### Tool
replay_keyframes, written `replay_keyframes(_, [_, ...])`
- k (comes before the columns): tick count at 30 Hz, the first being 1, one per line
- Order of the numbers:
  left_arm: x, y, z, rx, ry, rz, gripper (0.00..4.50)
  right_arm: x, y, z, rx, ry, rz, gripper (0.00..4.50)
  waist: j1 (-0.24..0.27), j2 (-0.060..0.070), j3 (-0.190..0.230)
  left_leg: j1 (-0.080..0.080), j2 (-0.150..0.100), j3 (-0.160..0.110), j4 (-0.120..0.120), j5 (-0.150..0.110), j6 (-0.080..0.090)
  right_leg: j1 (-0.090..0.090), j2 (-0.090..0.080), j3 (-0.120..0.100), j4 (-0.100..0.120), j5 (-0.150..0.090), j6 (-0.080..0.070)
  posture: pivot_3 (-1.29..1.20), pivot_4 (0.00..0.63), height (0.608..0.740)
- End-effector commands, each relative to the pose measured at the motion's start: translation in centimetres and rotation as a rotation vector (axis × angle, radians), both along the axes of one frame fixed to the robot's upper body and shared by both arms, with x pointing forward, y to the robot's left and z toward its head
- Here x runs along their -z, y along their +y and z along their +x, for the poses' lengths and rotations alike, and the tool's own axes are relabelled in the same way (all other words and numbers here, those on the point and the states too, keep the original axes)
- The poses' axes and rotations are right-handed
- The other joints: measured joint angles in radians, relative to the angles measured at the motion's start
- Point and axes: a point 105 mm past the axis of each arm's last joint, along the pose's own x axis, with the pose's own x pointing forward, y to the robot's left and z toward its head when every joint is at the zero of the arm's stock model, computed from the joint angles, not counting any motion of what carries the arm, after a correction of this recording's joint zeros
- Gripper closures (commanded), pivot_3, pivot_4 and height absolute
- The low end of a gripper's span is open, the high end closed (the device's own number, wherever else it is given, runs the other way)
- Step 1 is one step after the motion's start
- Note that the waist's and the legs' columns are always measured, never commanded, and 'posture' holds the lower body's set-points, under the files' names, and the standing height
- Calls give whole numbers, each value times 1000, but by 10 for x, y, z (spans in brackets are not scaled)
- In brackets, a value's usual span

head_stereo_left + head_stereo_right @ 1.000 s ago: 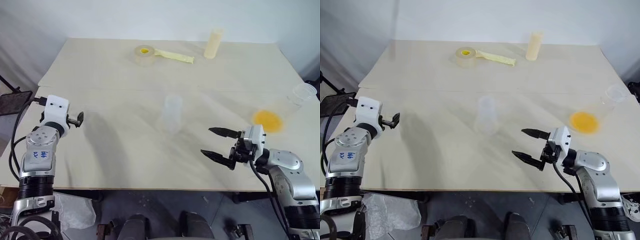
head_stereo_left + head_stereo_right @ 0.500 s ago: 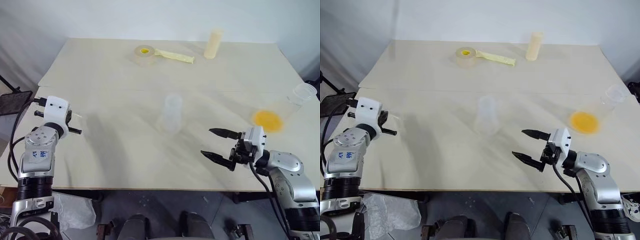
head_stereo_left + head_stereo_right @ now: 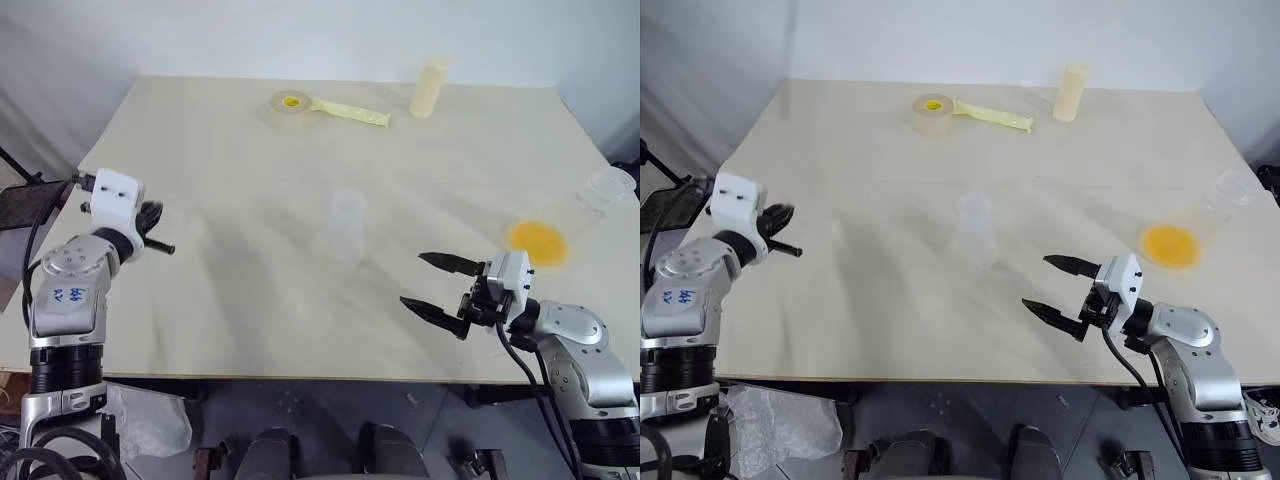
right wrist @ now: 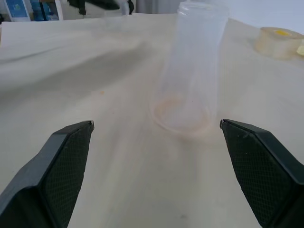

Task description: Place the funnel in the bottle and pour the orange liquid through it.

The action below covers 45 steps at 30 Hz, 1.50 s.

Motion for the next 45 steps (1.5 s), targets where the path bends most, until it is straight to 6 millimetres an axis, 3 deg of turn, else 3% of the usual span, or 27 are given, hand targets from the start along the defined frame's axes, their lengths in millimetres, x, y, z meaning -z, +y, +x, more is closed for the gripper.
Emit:
replay_keyframes(1, [-50,-27,-9,142,-142,-67,4462,-16,-6,0,19,-68,-3,0,0,0,0,0,0,0,0,0,0,0,0,0,0,0,0,0,150,740])
replay_keyframes(6, [-84,-60,-11,336,-223,-160,4462,-20,-8,3,34,-88,2,0,-2,0,0,0,-1,0,0,0,0,0,0,0,0,0,0,0,150,740])
replay_keyframes(11, [-100,-101,-17,578,-243,-221,4462,-23,-10,5,47,-107,5,0,-1,0,0,0,-1,0,0,0,0,0,0,0,0,0,0,0,150,740])
replay_keyframes(16, [-93,-136,-25,802,-97,-299,4462,-31,-11,6,43,-130,24,0,-2,0,0,0,-1,0,0,0,0,0,0,0,0,0,0,0,150,740])
replay_keyframes(21, [-106,-167,-34,1044,73,-463,4462,-39,-5,4,34,-165,30,0,1,-1,1,-1,-1,-1,1,0,0,0,1,0,0,0,0,0,150,740])
replay_keyframes(26, [-106,-181,-30,1110,244,-510,4462,-39,4,2,26,-177,48,0,-3,-1,1,-1,-2,-1,1,0,1,0,1,0,0,0,0,0,150,740])
replay_keyframes(41, [-84,-193,-15,1064,685,-508,4462,-45,9,-1,14,-217,59,0,-3,-1,1,-2,-2,3,1,0,0,-1,2,0,-1,0,0,0,150,740])
replay_keyframes(45, [-80,-193,-12,1053,726,-485,4462,-43,9,-2,21,-217,61,0,-4,-1,1,-3,-2,5,0,0,0,-1,2,0,-1,0,1,0,150,740])
